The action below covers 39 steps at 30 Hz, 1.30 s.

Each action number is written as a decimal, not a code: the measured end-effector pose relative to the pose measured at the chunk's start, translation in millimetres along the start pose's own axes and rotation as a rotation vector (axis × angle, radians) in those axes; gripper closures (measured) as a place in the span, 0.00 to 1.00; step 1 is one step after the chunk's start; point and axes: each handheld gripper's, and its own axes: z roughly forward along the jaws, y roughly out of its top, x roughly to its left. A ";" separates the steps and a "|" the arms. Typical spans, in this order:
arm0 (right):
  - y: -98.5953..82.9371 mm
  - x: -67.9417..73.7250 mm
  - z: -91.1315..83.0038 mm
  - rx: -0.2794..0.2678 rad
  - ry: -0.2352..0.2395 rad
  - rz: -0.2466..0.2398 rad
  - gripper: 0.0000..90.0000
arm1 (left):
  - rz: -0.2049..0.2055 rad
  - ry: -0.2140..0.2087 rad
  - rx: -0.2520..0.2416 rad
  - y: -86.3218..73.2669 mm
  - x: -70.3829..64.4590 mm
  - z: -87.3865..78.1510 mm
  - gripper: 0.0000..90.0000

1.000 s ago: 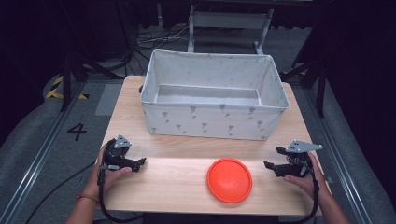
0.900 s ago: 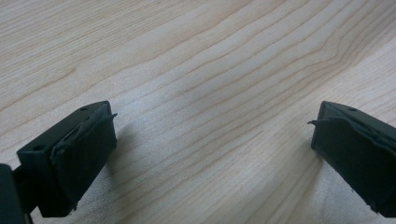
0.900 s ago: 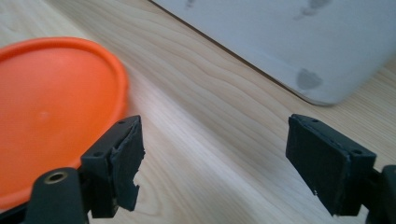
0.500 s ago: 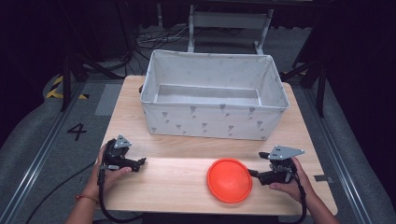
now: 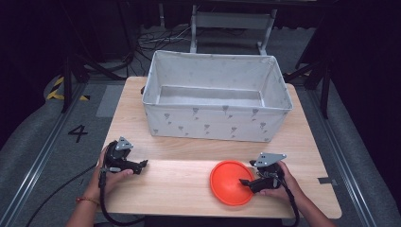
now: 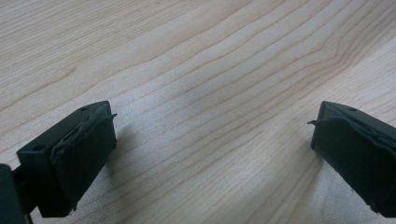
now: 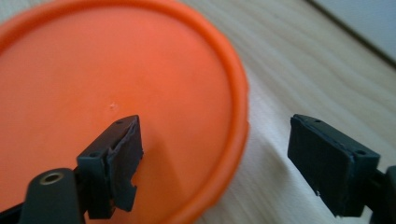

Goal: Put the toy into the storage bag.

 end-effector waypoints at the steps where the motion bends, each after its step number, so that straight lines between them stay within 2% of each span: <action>1: 0.0 0.0 1.3 0.002 0.003 0.000 0.18 | 0.001 0.000 0.000 0.0 0.1 0.0 0.00; 3: 0.2 -1.3 2.7 0.005 0.025 0.019 0.17 | 0.001 -0.001 0.000 0.0 0.1 0.0 0.00; 6: 0.2 -0.6 4.2 0.001 0.043 0.017 0.16 | 0.001 -0.004 -0.001 0.0 0.2 0.3 0.00; 10: 2.3 5.5 5.9 0.002 0.072 -0.011 0.16 | 0.000 -0.007 0.001 0.0 0.2 0.2 0.00; 15: 7.9 8.3 6.5 0.042 0.064 -0.013 0.19 | 0.003 -0.005 0.000 0.1 0.4 0.3 0.00; 17: 10.3 8.6 6.7 0.033 0.047 0.002 0.32 | 0.003 -0.005 0.000 0.1 0.3 0.3 0.00; 18: 10.3 8.6 6.7 0.033 0.047 0.002 0.32 | 0.003 -0.005 0.000 0.1 0.3 0.3 0.00; 21: 11.3 4.4 6.4 0.007 0.035 0.034 0.51 | 0.003 -0.005 0.000 0.1 0.4 0.3 0.00; 24: 11.7 1.4 5.8 -0.006 0.023 0.055 0.65 | 0.000 -0.007 0.001 0.0 0.2 0.2 0.00; 25: 12.2 0.1 5.2 -0.011 0.015 0.053 0.70 | 0.002 -0.005 0.000 0.1 0.4 0.3 0.00; 26: 13.0 -1.0 4.4 -0.014 -0.006 0.042 0.81 | 0.000 -0.007 0.001 0.1 0.2 0.3 0.00; 27: 13.7 -1.4 3.3 -0.012 -0.036 0.010 0.89 | 0.000 -0.007 0.001 0.1 0.2 0.3 0.00; 28: 14.1 -1.7 3.1 -0.011 -0.049 -0.009 0.92 | 0.000 -0.007 0.001 0.1 0.2 0.3 0.00; 34: 16.1 -0.7 3.3 -0.006 -0.041 -0.034 0.91 | -0.001 -0.007 0.000 0.1 0.2 0.3 0.00; 35: 15.9 -2.3 2.8 -0.006 -0.027 -0.024 0.82 | 0.000 -0.007 0.001 0.1 0.3 0.3 0.00; 37: 15.0 -5.2 0.6 -0.017 -0.034 0.010 0.59 | 0.000 -0.007 0.000 0.1 0.2 0.3 0.00; 38: 15.0 -5.2 0.6 -0.017 -0.034 0.010 0.59 | 0.000 -0.007 0.000 0.1 0.2 0.3 0.00; 39: 14.5 -6.0 0.3 -0.002 -0.018 0.025 0.50 | -0.001 -0.007 0.000 0.1 0.2 0.3 0.00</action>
